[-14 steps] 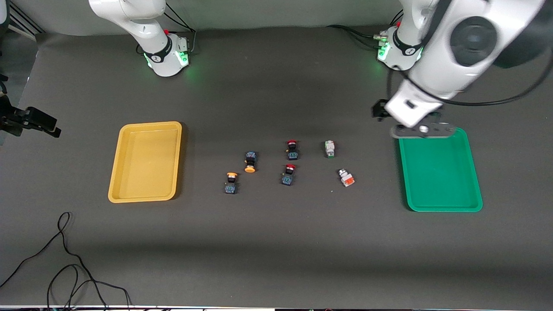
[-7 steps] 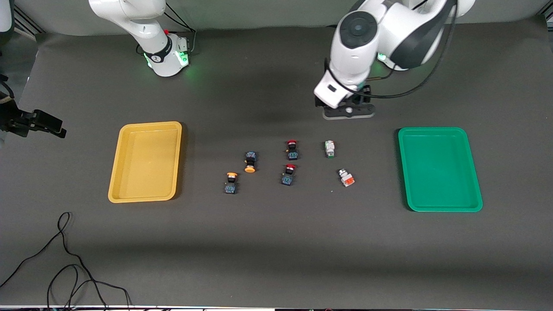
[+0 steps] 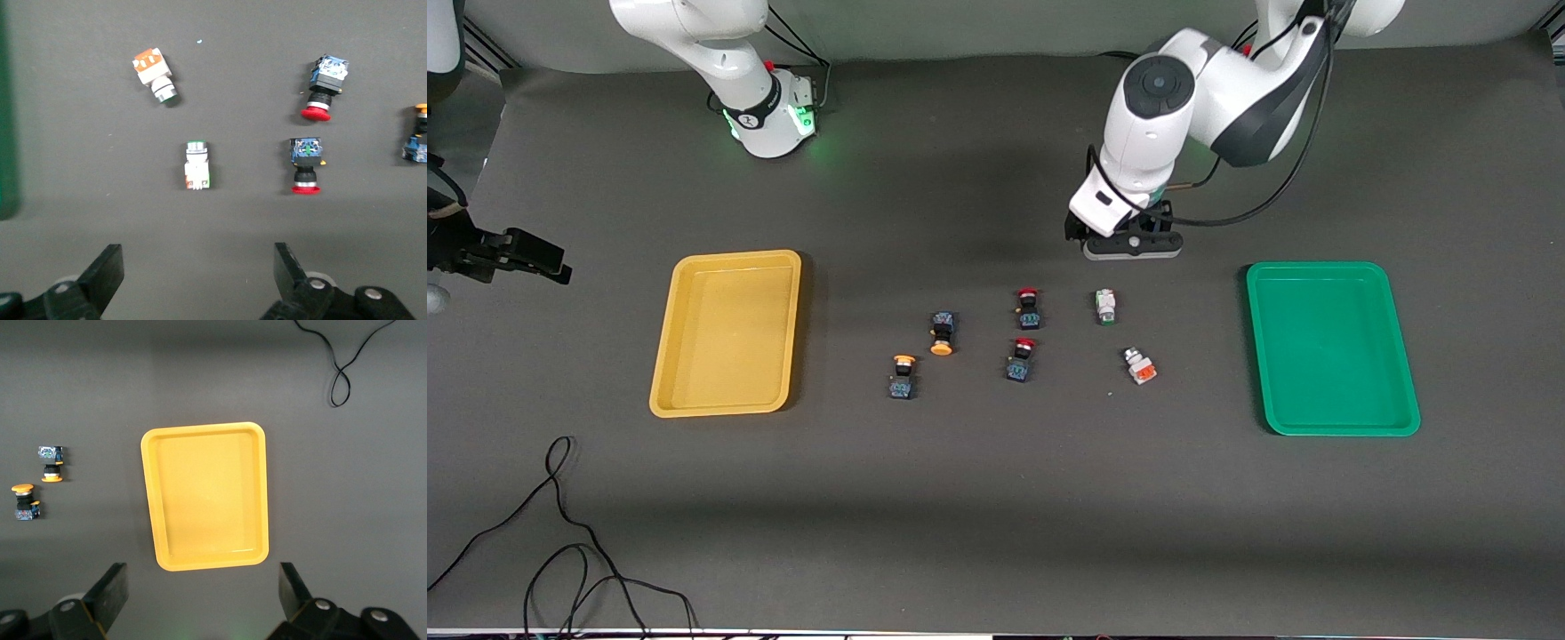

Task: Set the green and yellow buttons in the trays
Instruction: 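Lower the left gripper and grasp the white button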

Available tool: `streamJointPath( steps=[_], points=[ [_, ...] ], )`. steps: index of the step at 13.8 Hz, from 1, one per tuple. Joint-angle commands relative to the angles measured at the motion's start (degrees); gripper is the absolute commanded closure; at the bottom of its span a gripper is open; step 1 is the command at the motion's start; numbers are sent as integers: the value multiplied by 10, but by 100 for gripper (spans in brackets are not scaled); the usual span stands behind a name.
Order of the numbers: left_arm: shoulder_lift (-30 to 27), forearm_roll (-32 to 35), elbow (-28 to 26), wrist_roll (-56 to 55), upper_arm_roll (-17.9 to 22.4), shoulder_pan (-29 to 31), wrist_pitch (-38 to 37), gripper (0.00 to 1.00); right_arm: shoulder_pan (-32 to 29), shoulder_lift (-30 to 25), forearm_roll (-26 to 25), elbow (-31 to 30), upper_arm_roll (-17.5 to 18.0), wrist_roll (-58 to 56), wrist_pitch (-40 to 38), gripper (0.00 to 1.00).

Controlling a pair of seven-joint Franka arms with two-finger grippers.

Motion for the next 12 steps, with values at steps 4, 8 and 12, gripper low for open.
streamJointPath(
  steps=[4,8,12],
  points=[
    [155,9,-34,-24,6,-2,187,0,-1,9,8,18,0,-8,-17,0],
    [186,14,-33,-24,7,-1,202,0,0,10,10,17,2,-5,-17,0],
    [209,14,-27,-23,21,-1,226,21,9,53,57,52,2,-3,-16,0]
  ],
)
